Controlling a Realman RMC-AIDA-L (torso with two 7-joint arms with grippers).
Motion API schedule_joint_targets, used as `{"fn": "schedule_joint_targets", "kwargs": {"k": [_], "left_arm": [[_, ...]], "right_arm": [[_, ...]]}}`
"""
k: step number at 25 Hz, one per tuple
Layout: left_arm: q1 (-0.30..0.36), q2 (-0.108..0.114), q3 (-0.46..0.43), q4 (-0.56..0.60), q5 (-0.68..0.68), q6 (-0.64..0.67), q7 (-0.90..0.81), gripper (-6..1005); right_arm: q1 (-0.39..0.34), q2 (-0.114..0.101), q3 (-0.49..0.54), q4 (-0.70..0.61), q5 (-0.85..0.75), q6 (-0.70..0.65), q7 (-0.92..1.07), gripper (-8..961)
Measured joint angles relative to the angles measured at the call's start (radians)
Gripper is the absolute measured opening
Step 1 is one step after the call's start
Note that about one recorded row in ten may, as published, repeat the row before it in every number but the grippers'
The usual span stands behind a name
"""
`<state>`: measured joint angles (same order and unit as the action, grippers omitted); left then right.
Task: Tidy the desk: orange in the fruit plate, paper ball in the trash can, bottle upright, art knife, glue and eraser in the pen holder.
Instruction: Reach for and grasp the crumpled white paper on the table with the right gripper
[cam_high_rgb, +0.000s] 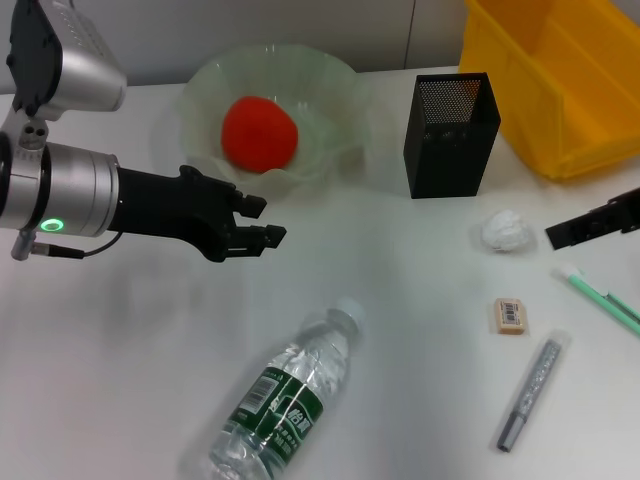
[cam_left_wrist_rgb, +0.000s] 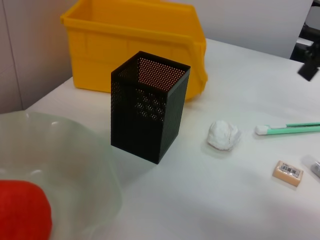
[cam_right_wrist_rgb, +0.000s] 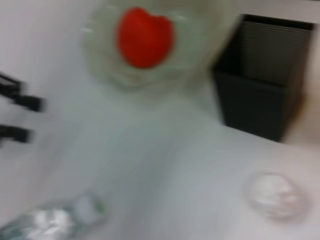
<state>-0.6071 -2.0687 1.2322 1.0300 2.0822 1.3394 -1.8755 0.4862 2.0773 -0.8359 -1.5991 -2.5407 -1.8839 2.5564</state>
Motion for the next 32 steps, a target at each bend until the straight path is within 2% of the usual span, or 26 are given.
{"fn": "schedule_joint_targets", "kwargs": {"k": [10,17,21,22,27,30,32], "left_arm": [[0.003,-0.003,0.001,-0.016,-0.004,-0.05,0.005,436],[-0.006,-0.002,0.01,-0.025,-0.008,-0.071,0.006,436],[-0.004,-0.002,0.012,-0.027,-0.01,-0.085,0.006,436],[-0.002,-0.002,0.012,-0.027,-0.01,-0.089,0.008,436],[0.004,-0.002,0.006,-0.027,-0.01,-0.092,0.015,435],[0.007,-0.002,0.005,-0.028,-0.01,-0.096,0.019,435],[0.009,-0.002,0.007,-0.035,-0.01,-0.111,0.03,436]], "right_arm": [[0.027,-0.007,-0.046,0.133,-0.106,0.18,-0.016,761],[0.1,-0.007,-0.107,0.27,-0.198,0.322,-0.021,762],[0.14,-0.015,-0.111,0.335,-0.2,0.361,-0.026,762],[0.171,-0.023,-0.112,0.387,-0.2,0.378,-0.029,761],[0.218,-0.028,-0.114,0.464,-0.201,0.395,-0.031,761],[0.238,-0.028,-0.128,0.492,-0.222,0.402,-0.031,761],[0.249,-0.017,-0.141,0.504,-0.272,0.416,-0.027,761]]}}
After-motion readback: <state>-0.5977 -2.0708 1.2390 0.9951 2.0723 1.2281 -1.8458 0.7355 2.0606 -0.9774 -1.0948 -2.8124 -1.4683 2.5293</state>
